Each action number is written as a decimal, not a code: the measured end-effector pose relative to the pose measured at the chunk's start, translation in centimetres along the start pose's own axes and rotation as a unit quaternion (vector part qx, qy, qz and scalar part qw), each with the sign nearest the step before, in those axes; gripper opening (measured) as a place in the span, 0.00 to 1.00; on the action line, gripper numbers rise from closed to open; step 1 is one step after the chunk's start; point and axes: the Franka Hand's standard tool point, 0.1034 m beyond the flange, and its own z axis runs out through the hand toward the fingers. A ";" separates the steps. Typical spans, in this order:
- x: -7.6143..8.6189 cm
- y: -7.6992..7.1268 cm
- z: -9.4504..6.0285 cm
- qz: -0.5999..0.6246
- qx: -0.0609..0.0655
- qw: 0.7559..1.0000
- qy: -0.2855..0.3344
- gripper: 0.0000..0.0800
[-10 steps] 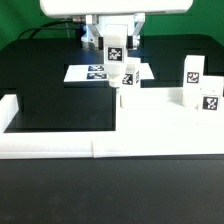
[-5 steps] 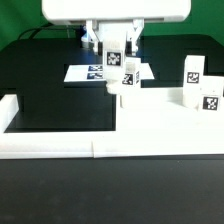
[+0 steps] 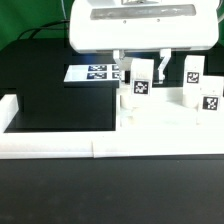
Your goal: Assemble square table
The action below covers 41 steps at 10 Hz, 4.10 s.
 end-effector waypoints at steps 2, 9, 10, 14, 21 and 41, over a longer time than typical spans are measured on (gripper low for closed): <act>0.2 0.2 0.1 0.000 -0.001 1.000 0.001 0.36; 0.6 0.9 0.5 -0.008 -0.006 1.000 0.024 0.36; 0.6 1.0 0.5 -0.009 -0.006 1.000 0.023 0.36; 0.3 0.9 0.8 -0.010 -0.007 1.000 0.023 0.36; -0.6 0.8 1.7 -0.018 -0.011 0.999 0.045 0.36; 0.0 0.7 -0.3 -0.022 0.008 0.996 -0.081 0.81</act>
Offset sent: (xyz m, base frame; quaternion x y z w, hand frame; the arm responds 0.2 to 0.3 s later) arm -0.0109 -0.0068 -0.0023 0.0081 -0.0290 -0.0199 0.9993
